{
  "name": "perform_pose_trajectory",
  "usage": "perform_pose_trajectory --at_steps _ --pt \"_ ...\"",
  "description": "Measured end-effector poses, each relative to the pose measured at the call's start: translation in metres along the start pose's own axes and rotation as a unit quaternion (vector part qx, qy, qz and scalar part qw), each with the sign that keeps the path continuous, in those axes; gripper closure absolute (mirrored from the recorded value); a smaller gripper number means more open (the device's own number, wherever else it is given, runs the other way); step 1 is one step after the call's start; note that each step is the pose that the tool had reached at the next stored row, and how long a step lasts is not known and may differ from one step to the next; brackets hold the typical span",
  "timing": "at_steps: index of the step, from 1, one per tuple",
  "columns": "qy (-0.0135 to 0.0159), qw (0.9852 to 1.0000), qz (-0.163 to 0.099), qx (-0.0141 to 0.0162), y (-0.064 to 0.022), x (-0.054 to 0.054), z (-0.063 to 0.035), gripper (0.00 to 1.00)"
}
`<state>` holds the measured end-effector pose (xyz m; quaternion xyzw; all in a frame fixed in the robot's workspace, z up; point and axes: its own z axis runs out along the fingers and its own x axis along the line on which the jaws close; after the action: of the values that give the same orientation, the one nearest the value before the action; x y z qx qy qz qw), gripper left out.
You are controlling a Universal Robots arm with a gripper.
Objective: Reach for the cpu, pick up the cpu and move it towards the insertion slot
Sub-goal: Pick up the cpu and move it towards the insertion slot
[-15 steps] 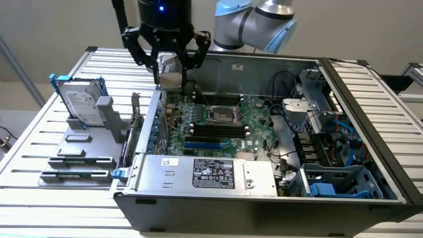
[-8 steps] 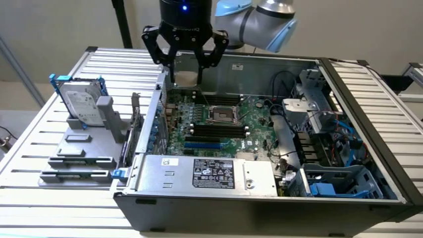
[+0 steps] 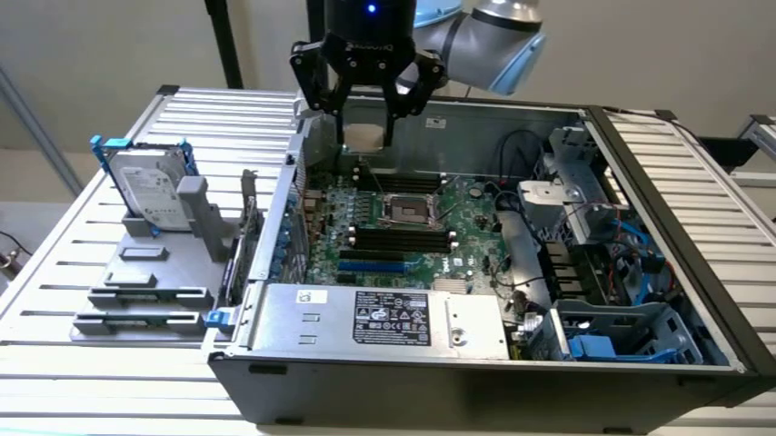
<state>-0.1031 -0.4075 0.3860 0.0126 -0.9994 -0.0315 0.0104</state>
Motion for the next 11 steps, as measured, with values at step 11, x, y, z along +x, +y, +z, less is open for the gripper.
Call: perform_pose_trajectory --at_steps 11 --pt "0.0 1.0 0.0 0.0 0.022 -0.031 0.0009 0.46"
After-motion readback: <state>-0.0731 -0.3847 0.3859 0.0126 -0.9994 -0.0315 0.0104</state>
